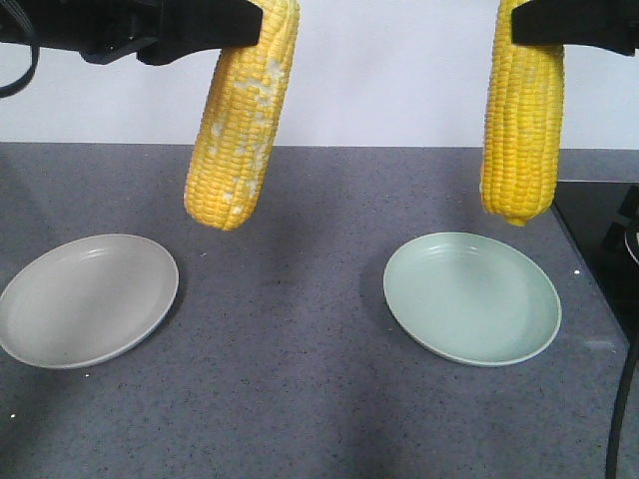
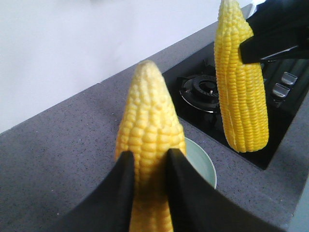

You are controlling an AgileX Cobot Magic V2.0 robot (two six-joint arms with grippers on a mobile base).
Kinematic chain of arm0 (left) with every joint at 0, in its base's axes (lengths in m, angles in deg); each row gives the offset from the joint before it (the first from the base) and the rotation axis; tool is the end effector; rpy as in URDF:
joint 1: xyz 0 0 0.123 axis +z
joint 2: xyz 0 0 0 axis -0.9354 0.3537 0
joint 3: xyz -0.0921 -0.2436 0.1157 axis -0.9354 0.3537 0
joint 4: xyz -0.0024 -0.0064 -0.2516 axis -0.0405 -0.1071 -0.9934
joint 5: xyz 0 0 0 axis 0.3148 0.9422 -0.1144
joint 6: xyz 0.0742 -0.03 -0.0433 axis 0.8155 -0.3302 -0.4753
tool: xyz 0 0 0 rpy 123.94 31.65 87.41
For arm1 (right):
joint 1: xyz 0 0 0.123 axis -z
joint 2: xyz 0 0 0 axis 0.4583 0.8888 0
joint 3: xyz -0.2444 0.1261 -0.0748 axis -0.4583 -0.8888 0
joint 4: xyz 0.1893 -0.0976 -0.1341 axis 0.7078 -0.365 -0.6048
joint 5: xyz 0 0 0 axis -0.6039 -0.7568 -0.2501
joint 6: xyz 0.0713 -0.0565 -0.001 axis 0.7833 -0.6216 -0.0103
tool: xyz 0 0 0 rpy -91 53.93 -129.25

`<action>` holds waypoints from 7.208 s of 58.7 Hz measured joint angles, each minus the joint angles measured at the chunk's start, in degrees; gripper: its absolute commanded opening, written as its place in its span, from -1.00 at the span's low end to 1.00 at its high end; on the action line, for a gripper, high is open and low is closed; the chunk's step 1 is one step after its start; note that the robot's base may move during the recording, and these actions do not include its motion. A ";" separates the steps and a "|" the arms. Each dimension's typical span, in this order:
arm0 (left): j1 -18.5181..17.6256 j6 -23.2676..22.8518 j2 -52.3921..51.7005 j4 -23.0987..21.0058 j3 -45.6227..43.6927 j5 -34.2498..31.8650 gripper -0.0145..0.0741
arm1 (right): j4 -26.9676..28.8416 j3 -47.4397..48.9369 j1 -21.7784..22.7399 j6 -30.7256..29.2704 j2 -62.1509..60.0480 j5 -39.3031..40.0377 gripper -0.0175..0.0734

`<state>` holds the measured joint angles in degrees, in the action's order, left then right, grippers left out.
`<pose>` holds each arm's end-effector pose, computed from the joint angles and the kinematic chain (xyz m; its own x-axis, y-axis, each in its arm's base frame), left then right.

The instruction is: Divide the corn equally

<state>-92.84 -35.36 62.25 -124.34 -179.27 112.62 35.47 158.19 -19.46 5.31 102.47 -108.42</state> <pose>0.2416 -0.1512 0.4823 -0.3709 0.1693 -0.9131 0.7438 0.6429 -0.1829 0.2691 0.0330 0.4698 -0.4301 -0.1720 -0.8862 -0.6798 0.7076 0.1926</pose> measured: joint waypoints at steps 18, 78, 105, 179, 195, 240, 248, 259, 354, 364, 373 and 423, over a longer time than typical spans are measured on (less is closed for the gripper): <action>0.00 0.00 0.00 0.00 0.00 0.00 -0.69 | 0.00 0.00 0.00 0.00 0.00 0.24 -0.63; 0.00 -15.25 8.47 32.14 0.00 10.94 -0.69 | -10.44 0.24 -0.47 3.24 25.58 -0.28 -0.47; 0.37 -23.18 13.24 47.30 0.00 16.50 -0.69 | -22.32 0.24 -8.15 7.73 30.49 0.03 0.36; 8.44 -24.83 22.72 49.06 0.00 20.00 0.35 | -17.23 0.24 -8.15 13.56 28.70 0.03 0.62; 8.44 -25.50 22.53 48.33 0.00 20.01 0.23 | -11.94 0.24 -8.15 12.02 27.28 0.03 0.25; 8.44 -8.99 -13.08 16.62 15.74 -3.66 -0.69 | -1.11 -18.46 -8.15 -11.87 -14.19 10.76 -0.63; 8.44 2.47 -24.43 6.31 33.75 -13.18 -0.69 | -0.86 -37.20 -8.15 -16.38 -26.97 18.22 -0.63; 8.44 14.69 -37.58 -7.61 58.34 -26.99 -0.69 | -0.24 -61.12 -8.15 -20.70 -44.47 32.61 -0.63; 9.48 18.42 -58.26 -16.86 88.32 -53.86 -0.69 | 1.91 -79.09 -8.15 -21.03 -57.62 46.20 -0.62; 12.66 18.93 -67.34 -17.19 94.95 -56.55 -0.69 | 1.91 -79.09 -8.15 -21.03 -57.62 46.20 -0.62; 18.39 22.98 -72.60 -17.13 95.28 -56.73 -0.69 | 1.97 -79.09 -8.15 -21.03 -57.62 46.09 -0.62; 28.16 3.35 -76.21 2.10 95.28 -48.20 -0.69 | 1.97 -79.09 -8.15 -21.03 -57.62 46.03 -0.62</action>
<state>-64.68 -32.01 -13.96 -122.24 -83.99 64.42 37.44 79.10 -27.62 -15.72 44.84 -62.40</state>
